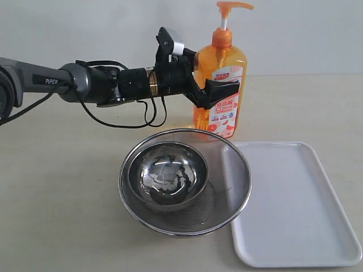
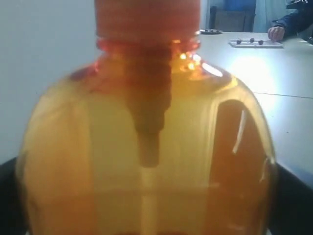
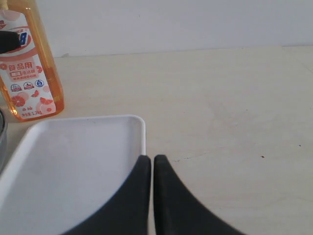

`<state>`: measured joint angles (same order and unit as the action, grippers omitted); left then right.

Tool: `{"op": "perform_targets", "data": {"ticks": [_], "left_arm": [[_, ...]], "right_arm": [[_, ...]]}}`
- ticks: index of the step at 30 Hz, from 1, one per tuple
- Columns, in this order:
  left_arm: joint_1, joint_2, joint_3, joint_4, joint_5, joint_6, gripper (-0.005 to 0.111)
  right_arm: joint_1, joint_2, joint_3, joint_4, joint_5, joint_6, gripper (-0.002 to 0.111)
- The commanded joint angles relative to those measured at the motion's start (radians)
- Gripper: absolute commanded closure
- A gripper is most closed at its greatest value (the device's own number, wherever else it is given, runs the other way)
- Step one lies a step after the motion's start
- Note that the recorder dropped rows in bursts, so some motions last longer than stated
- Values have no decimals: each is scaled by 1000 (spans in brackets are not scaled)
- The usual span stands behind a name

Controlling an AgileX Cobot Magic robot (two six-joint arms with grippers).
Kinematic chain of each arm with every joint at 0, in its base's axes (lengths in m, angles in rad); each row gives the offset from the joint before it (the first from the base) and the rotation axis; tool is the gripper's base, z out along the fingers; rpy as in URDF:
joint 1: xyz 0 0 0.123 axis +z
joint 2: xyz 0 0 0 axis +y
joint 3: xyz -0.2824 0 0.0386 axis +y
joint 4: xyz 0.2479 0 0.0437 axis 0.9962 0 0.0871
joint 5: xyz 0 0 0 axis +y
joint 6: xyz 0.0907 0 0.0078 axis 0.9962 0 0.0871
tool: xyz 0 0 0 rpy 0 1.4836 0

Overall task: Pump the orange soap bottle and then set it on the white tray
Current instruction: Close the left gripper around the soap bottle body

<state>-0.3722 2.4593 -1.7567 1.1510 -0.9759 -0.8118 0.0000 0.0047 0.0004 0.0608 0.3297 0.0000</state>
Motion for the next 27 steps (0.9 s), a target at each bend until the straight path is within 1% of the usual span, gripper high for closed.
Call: {"op": "perform_targets", "data": {"ticks": [1, 22, 23, 25, 27], "left_arm": [[-12, 26, -17, -19, 0, -18, 5], [-12, 30, -17, -26, 4, -18, 5], [-12, 30, -17, -26, 4, -15, 7], [-12, 30, -17, -26, 4, -15, 16], [-12, 30, -17, -26, 4, -15, 33]], "right_arm": [[-2, -5, 0, -3, -6, 0, 109], [-2, -5, 0, -3, -6, 0, 109], [-2, -5, 0, -3, -6, 0, 109], [-2, -5, 0, -3, -6, 0, 109], [-2, -5, 0, -3, -6, 0, 109]]}}
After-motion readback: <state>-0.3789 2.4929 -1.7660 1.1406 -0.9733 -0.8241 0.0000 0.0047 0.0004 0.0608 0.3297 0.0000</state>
